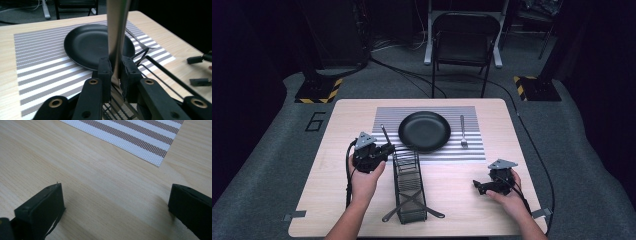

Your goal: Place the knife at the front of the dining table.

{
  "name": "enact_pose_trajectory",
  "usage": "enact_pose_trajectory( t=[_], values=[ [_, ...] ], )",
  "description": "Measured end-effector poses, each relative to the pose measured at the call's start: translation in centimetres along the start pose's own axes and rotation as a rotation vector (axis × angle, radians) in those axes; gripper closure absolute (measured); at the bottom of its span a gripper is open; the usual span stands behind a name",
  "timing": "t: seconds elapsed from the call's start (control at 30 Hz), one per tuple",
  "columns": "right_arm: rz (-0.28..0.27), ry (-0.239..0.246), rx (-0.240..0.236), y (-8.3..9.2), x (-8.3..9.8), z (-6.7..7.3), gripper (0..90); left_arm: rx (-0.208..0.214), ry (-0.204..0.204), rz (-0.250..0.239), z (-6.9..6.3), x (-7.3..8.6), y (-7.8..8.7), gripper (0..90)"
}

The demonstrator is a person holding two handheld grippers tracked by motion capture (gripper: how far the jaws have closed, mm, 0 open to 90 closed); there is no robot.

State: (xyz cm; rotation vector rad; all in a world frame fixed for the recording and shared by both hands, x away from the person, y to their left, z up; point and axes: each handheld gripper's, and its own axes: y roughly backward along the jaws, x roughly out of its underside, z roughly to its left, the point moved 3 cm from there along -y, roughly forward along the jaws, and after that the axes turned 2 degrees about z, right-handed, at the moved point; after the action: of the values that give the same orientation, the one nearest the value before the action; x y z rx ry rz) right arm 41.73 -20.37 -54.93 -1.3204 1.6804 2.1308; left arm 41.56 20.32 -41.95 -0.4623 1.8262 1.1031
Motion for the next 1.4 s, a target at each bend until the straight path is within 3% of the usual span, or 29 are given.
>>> enact_pose_trajectory(
  t=[0.1,0.33,0.63,0.77,1.0,1.2,1.4],
  values=[
    [-0.001,0.0,0.0,0.0,0.0,0.0,0.0,0.01,0.007,-0.001,-0.1,-0.1,0.0,80.7],
    [-0.001,0.0,0.0,0.0,0.0,0.0,0.0,0.019,-0.04,0.005,-0.7,-1.1,0.5,80.8],
    [-0.001,0.0,0.0,0.0,0.0,0.0,0.0,0.029,-0.109,-0.021,-1.3,-4.1,3.0,80.8],
    [-0.001,0.0,0.0,0.0,0.0,0.0,0.0,0.048,-0.114,-0.022,-1.4,-5.5,4.0,80.8],
    [-0.001,0.0,0.0,0.0,0.0,0.0,0.0,0.035,-0.144,-0.035,-1.4,-7.7,5.6,80.8],
    [-0.001,0.0,0.0,0.0,0.0,0.0,0.0,0.048,-0.127,-0.055,-0.9,-8.6,6.6,80.8],
    [-0.001,0.0,0.0,0.0,0.0,0.0,0.0,0.027,-0.124,-0.062,0.0,-8.9,7.2,80.8]
  ],
)
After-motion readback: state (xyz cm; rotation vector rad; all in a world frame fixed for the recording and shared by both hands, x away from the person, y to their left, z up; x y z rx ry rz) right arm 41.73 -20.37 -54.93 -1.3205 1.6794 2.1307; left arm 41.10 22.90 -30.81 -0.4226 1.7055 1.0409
